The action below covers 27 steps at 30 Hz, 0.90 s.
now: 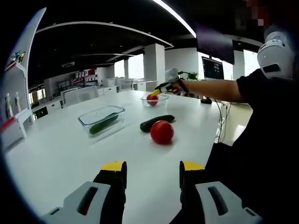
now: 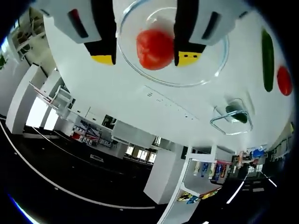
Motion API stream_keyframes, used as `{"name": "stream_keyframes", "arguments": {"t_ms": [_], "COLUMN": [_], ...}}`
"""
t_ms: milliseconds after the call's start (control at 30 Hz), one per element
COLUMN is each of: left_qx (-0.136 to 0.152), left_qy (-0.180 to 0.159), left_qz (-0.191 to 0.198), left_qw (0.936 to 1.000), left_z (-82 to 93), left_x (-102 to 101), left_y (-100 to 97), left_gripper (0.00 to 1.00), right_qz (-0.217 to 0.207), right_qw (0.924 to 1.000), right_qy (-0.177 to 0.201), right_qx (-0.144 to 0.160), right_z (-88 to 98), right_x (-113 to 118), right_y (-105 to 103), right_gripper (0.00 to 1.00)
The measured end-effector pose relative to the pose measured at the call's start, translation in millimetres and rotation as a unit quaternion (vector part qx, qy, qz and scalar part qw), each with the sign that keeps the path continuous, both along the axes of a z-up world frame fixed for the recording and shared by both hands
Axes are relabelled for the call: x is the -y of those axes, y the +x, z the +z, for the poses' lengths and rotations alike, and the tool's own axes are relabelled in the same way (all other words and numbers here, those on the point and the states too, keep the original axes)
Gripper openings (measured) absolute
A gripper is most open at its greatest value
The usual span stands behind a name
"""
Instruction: Sort the scattered tomatoes and cucumbers on the table and place them into their respective storage containers
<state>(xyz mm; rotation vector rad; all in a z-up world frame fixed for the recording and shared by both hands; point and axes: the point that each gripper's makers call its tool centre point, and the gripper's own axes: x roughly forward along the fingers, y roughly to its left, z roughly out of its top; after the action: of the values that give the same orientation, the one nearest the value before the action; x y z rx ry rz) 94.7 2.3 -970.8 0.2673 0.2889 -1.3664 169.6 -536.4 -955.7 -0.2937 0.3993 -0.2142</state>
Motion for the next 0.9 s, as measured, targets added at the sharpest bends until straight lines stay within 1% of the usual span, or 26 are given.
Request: {"name": "stream_keyframes", "arguments": {"t_ms": [167, 333, 500, 633, 767, 800, 900], "left_qx": [0.001, 0.003, 0.004, 0.006, 0.007, 0.008, 0.009], "left_qy": [0.000, -0.003, -0.003, -0.004, -0.003, -0.002, -0.001], "left_qz": [-0.001, 0.000, -0.002, -0.002, -0.003, -0.002, -0.002], "left_qw": [1.0000, 1.0000, 1.0000, 1.0000, 1.0000, 1.0000, 1.0000], "left_z": [0.5, 2.4, 3.2, 4.3, 4.6, 4.7, 5.5], "left_x": [-1, -2, -2, -2, -2, -2, -1], "left_y": [-2.6, -4.1, -6.5, -7.2, -8.2, -8.3, -8.4], "left_gripper": [0.45, 0.45, 0.45, 0.45, 0.45, 0.45, 0.45], "right_qz": [-0.006, 0.002, 0.012, 0.025, 0.029, 0.031, 0.036], "right_qw": [0.9999, 0.9998, 0.9996, 0.9992, 0.9988, 0.9987, 0.9984], "right_qy": [-0.009, -0.014, -0.018, -0.027, -0.037, -0.036, -0.035], "right_qx": [0.007, 0.010, 0.015, 0.017, 0.017, 0.018, 0.026], "right_z": [8.1, 12.0, 19.0, 20.5, 23.0, 24.7, 28.2], "right_x": [2, -5, -16, -26, -31, -29, -34], "right_y": [-4, -10, -15, -18, -25, -22, -28], "right_gripper": [0.44, 0.44, 0.43, 0.42, 0.42, 0.42, 0.43]}}
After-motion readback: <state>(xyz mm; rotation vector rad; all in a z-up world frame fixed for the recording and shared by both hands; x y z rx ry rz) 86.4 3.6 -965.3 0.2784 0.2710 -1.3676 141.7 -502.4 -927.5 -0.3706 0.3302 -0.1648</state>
